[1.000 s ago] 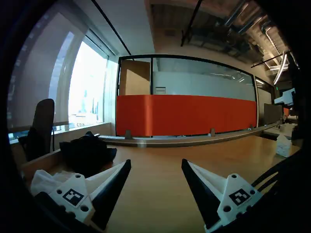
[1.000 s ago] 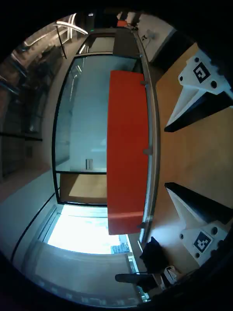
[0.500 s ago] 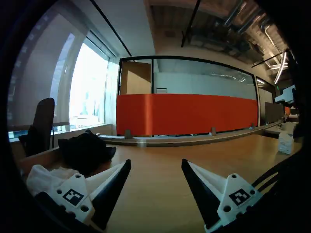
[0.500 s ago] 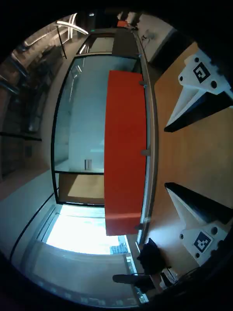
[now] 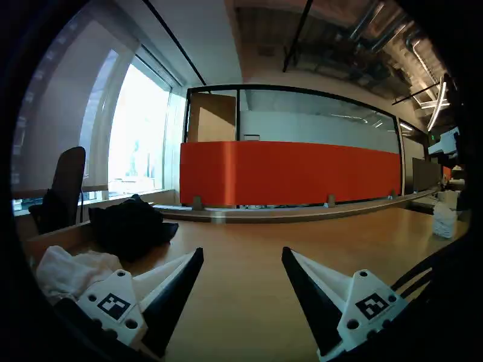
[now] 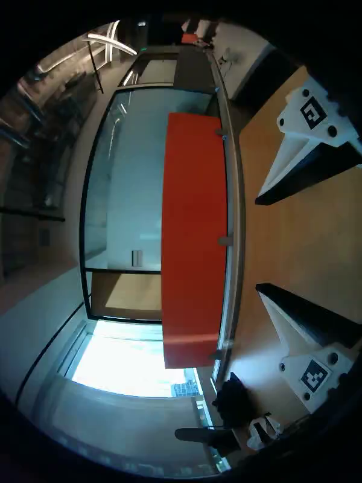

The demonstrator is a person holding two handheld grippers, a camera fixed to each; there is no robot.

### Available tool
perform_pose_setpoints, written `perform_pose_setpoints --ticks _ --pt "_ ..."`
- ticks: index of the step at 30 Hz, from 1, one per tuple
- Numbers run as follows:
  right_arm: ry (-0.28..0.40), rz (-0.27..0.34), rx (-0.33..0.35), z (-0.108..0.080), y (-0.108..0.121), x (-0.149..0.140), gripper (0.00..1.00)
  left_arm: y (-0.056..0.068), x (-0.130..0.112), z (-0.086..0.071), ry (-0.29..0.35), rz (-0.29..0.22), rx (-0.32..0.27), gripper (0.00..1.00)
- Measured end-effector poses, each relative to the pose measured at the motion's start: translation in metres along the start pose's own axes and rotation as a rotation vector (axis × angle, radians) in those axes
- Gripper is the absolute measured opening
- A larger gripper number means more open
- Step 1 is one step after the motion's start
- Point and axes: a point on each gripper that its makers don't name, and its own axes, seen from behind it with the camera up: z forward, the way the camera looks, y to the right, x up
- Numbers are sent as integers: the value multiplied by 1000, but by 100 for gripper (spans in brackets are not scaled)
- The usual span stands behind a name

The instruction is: Fold towel

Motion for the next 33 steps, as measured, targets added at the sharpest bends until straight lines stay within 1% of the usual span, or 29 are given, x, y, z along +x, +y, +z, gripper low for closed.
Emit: perform_pose_setpoints --ticks 3,12,18,27,30,33 --pt "0 -3 2 0 1 0 100 1 0 1 1 9 0 96" --pt "-1 1 -1 1 6 0 100 2 -1 1 -1 10 1 96" --pt "12 1 -3 2 10 -2 100 2 -1 1 -1 11 1 97" --pt "49 -8 -10 0 25 -9 100 2 -3 1 -1 10 1 97" --pt "58 2 -22 -2 33 -16 100 2 -3 1 -1 11 1 96" --pt "71 25 -36 -4 44 -22 100 2 -4 1 -1 10 1 97"
